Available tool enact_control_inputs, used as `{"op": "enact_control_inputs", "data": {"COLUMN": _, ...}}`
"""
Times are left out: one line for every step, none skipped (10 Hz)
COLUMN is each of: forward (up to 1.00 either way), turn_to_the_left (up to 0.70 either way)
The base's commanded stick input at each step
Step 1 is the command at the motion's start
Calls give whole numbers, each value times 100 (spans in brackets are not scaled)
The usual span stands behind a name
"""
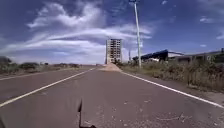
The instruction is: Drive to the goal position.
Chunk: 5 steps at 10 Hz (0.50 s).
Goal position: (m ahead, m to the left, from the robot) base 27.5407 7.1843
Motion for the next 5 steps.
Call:
{"op": "enact_control_inputs", "data": {"forward": 100, "turn_to_the_left": 0}}
{"op": "enact_control_inputs", "data": {"forward": 100, "turn_to_the_left": 0}}
{"op": "enact_control_inputs", "data": {"forward": 100, "turn_to_the_left": 0}}
{"op": "enact_control_inputs", "data": {"forward": 100, "turn_to_the_left": 0}}
{"op": "enact_control_inputs", "data": {"forward": 100, "turn_to_the_left": 0}}
